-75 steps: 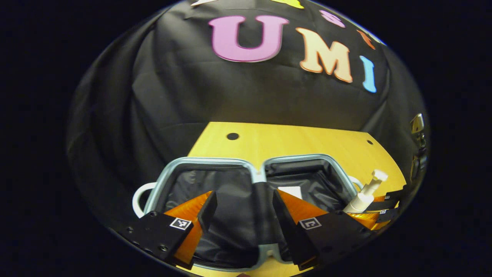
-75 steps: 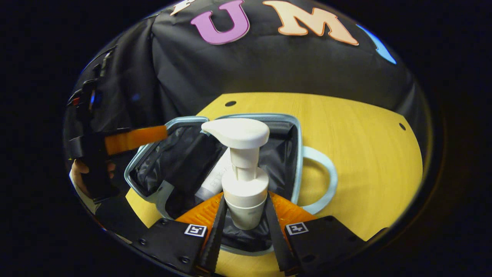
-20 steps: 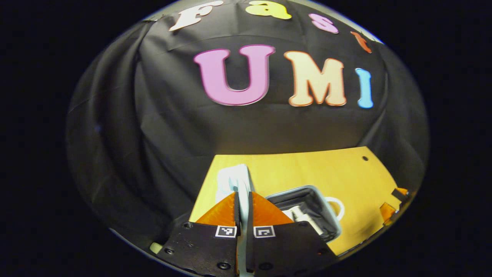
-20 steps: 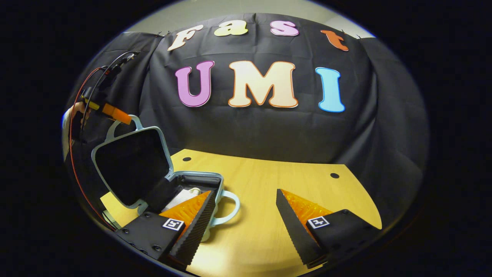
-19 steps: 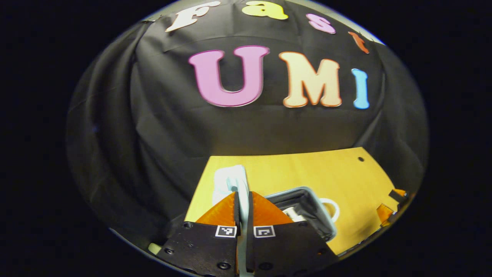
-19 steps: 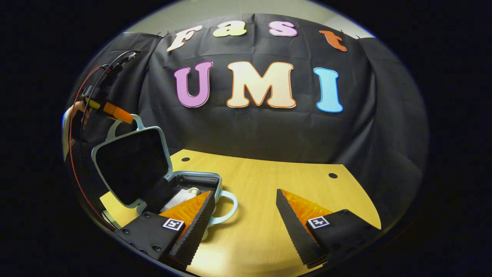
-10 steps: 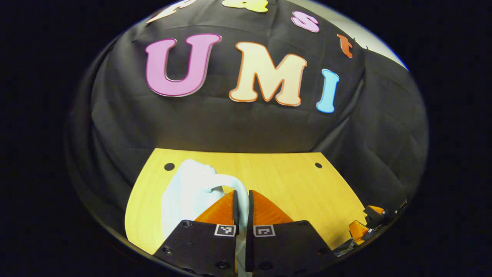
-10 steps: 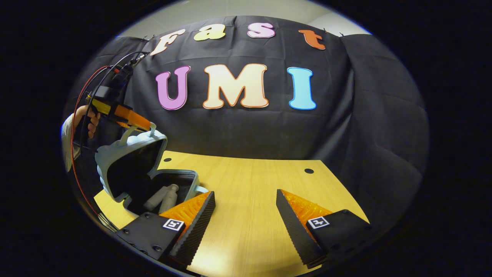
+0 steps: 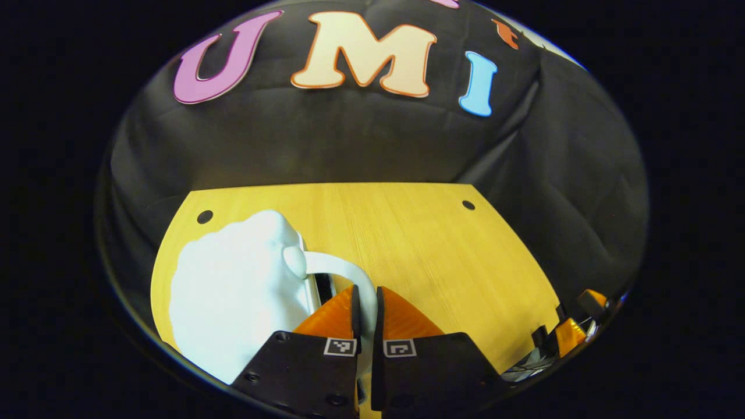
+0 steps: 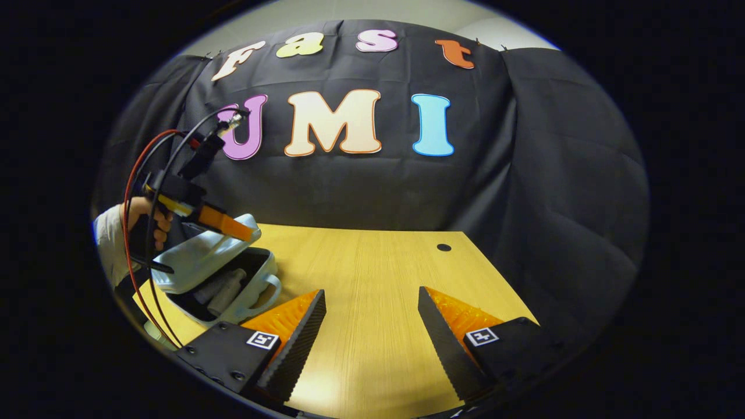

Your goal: First open the suitcase, pack the skin care products into it, and then close the suitcase.

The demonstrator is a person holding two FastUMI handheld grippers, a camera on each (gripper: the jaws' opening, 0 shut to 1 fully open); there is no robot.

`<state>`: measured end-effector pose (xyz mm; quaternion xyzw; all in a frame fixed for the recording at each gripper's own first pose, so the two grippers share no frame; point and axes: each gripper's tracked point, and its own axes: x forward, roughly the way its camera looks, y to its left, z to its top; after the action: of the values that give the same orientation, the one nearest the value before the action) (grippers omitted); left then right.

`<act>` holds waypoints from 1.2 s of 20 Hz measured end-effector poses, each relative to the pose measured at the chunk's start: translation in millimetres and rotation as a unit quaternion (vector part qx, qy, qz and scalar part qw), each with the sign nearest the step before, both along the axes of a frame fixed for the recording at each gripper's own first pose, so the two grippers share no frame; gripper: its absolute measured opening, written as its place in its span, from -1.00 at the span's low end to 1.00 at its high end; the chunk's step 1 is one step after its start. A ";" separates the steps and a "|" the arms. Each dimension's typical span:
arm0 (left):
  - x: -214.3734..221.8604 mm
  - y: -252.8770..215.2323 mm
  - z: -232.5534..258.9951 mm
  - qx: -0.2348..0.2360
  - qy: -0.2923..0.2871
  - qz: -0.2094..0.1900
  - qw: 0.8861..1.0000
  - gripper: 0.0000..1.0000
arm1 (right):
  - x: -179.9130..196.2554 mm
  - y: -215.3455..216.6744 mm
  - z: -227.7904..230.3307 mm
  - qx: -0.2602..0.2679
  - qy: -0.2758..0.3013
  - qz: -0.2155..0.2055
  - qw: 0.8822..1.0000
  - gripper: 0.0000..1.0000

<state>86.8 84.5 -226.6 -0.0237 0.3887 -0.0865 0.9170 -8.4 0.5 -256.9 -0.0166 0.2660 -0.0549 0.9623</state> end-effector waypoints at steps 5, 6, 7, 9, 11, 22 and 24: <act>-4.9 -14.5 -49.7 0.009 0.016 0.008 1.000 -0.94 | -3.0 -13.2 5.8 -0.008 0.000 -0.004 1.000 1.00; -6.2 -17.4 -55.3 0.011 0.012 0.008 1.000 -0.91 | -2.6 -15.3 7.7 -0.008 -0.001 -0.004 1.000 1.00; -6.3 -19.5 -59.9 0.011 0.006 0.008 1.000 -0.89 | -2.8 -17.2 10.2 -0.009 -0.002 -0.004 1.000 1.00; -6.9 -23.1 -74.3 0.012 0.004 0.007 1.000 -0.80 | -1.4 -20.0 15.1 -0.013 -0.006 -0.001 1.000 1.00; -9.4 -24.9 -84.9 0.015 0.009 0.011 1.000 -0.71 | -0.5 -22.8 21.0 -0.021 -0.010 0.006 1.000 1.00; -28.8 -76.9 115.9 0.035 -0.295 0.016 0.955 0.91 | 23.9 -22.6 91.8 0.005 -0.086 0.030 0.996 1.00; -41.1 -81.0 149.5 0.032 -0.339 0.024 0.940 0.91 | 31.4 -22.1 116.6 0.022 -0.116 0.026 0.993 1.00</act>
<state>45.7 3.5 -77.1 0.0266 0.0570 -0.0550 0.9965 23.0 -21.6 -140.3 0.0038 0.1536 -0.0257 0.9878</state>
